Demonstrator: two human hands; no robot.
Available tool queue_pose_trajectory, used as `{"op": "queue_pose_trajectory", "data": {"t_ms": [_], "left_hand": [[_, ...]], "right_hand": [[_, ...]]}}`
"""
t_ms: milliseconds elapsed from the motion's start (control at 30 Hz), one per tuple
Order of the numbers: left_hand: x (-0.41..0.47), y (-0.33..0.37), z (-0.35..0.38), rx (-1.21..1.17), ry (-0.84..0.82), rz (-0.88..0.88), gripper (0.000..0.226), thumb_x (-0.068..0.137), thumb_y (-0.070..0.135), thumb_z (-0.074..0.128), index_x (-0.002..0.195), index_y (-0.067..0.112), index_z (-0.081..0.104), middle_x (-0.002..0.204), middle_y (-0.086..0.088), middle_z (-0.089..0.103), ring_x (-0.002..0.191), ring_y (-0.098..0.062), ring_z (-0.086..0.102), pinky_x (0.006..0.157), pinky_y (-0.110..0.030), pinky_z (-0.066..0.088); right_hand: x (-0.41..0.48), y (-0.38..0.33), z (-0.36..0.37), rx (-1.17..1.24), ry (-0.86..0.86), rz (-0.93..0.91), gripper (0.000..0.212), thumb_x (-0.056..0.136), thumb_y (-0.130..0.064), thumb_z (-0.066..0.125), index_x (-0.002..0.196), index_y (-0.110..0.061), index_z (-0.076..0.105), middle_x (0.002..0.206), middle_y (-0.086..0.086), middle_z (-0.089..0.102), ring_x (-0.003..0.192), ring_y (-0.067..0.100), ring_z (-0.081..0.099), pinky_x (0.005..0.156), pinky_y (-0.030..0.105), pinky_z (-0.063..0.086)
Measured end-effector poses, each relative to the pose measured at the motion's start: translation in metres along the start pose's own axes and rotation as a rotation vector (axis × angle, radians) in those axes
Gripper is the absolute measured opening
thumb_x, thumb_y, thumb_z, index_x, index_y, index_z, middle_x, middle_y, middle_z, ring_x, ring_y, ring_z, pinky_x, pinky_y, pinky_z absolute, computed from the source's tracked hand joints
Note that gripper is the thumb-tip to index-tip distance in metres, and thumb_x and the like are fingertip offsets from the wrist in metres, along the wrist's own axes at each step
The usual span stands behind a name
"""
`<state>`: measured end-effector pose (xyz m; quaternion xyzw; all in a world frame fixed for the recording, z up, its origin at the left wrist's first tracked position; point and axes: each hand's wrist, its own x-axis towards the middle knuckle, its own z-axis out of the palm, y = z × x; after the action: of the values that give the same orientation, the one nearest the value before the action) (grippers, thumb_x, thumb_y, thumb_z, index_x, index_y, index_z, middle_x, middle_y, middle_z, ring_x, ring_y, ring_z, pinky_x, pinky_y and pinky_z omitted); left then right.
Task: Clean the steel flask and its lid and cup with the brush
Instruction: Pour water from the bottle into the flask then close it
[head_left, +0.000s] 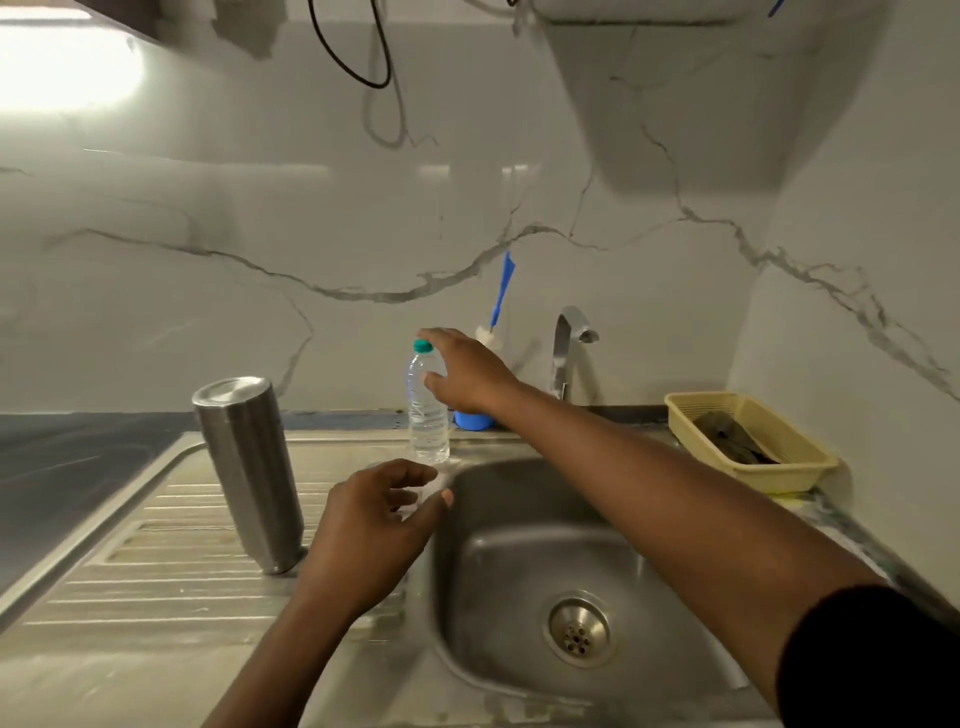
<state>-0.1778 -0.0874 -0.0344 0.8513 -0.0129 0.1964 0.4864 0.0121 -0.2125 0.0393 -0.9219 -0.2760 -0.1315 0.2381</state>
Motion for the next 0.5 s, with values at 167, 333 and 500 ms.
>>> {"op": "queue_pose_trajectory", "data": {"t_ms": [167,333,500], "left_hand": [[-0.006,-0.005,-0.016,0.012,0.016,-0.010,0.028,0.087,0.038,0.084,0.112,0.029,0.079,0.103,0.023,0.076,0.097,0.003,0.073,0.086,-0.024,0.061],[-0.015,-0.011,-0.026,0.013,0.054,-0.039,0.021,0.087,0.032,0.085,0.107,0.027,0.080,0.092,0.020,0.078,0.092,0.008,0.072,0.078,-0.024,0.062],[-0.023,-0.011,-0.034,0.012,0.050,-0.048,0.021,0.086,0.032,0.085,0.106,0.032,0.078,0.089,0.020,0.078,0.091,0.000,0.074,0.079,-0.021,0.061]], "right_hand": [[0.034,0.001,0.020,-0.118,-0.151,0.072,0.063,0.104,-0.028,0.049,0.163,-0.025,0.025,0.171,-0.005,0.020,0.150,0.032,0.033,0.118,0.040,0.035],[0.040,0.001,0.015,-0.100,0.022,0.044,0.028,0.100,-0.024,0.061,0.126,-0.012,0.064,0.131,0.008,0.056,0.117,0.028,0.057,0.095,0.037,0.048],[0.011,-0.007,-0.008,-0.104,0.020,-0.009,0.029,0.088,-0.038,0.078,0.094,-0.011,0.068,0.101,0.005,0.068,0.090,0.021,0.064,0.077,0.035,0.054]]}}
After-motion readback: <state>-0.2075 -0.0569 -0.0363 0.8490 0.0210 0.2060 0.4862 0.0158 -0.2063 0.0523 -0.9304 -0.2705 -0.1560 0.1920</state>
